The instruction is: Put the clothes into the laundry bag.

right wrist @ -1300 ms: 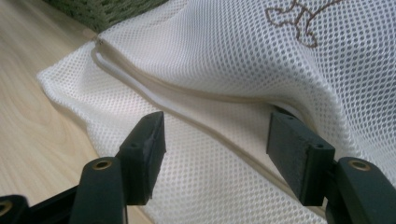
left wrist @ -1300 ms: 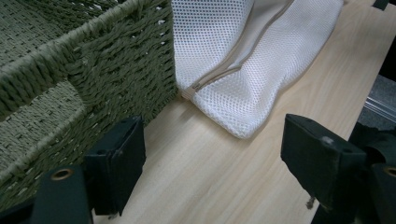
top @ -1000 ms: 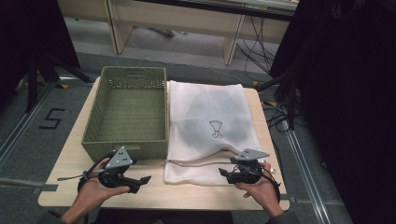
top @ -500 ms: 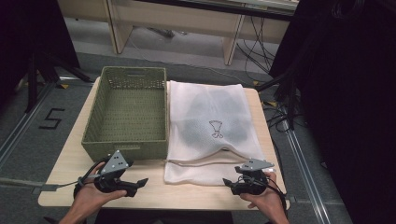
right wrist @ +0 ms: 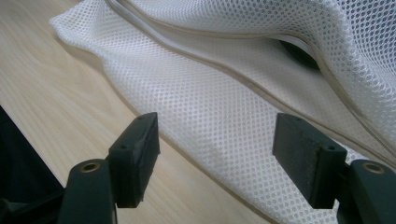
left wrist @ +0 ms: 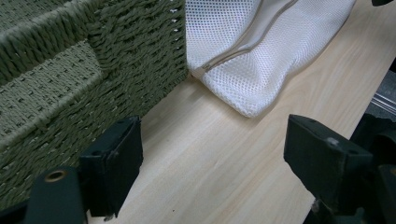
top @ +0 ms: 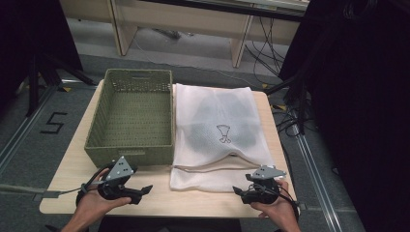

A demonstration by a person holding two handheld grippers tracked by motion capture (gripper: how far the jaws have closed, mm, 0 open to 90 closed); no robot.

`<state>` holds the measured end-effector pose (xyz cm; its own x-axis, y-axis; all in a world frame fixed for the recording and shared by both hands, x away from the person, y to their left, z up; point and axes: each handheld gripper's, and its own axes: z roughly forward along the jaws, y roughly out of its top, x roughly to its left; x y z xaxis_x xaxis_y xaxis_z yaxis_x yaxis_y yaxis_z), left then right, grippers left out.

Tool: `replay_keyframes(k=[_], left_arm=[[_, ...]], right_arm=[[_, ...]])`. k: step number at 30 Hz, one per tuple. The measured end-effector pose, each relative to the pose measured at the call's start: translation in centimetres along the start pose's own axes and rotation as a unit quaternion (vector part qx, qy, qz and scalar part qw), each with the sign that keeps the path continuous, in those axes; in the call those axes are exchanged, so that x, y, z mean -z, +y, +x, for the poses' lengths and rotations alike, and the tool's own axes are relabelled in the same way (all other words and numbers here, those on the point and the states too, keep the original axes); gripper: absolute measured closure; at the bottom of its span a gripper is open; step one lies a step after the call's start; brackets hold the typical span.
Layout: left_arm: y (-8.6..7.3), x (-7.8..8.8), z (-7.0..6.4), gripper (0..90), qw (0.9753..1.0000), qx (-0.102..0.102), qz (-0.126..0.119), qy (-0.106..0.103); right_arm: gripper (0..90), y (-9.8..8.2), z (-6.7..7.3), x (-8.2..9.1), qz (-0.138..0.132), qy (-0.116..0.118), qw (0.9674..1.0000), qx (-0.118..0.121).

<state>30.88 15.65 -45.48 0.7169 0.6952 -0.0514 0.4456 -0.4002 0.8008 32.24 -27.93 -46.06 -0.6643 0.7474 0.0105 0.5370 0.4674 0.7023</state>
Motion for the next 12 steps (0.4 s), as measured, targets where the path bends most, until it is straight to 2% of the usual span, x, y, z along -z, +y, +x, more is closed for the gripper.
replay_keyframes(k=[4, 6, 7, 9, 11, 12], left_arm=[[-0.04, -0.05, -0.01, 20.1, 1.0000, 0.004, 0.003, -0.003], [-0.04, -0.05, -0.01, 20.2, 1.0000, 0.004, 0.004, -0.004], [-0.07, -0.11, -0.04, 20.2, 1.0000, 0.004, 0.001, -0.002], [-0.09, -0.13, -0.05, 20.2, 1.0000, 0.005, 0.003, 0.000], [-0.08, -0.20, 0.07, 20.2, 1.0000, -0.004, 0.006, -0.001], [-0.08, -0.27, 0.10, 20.3, 1.0000, -0.007, 0.007, -0.001]], right_arm=[[32.5, 0.00, -0.02, -0.01, 0.000, 0.000, 1.0000, 0.000], [32.5, 0.01, -0.09, -0.04, -0.001, 0.000, 1.0000, 0.008], [32.5, 0.02, 0.09, 0.03, 0.006, 0.001, 1.0000, -0.005], [32.5, 0.03, 0.03, 0.02, 0.003, 0.000, 1.0000, -0.002], [32.5, 0.02, -0.03, 0.02, 0.003, 0.000, 1.0000, 0.001], [32.5, 0.10, -0.17, 0.12, 0.012, 0.001, 0.9999, 0.000]])
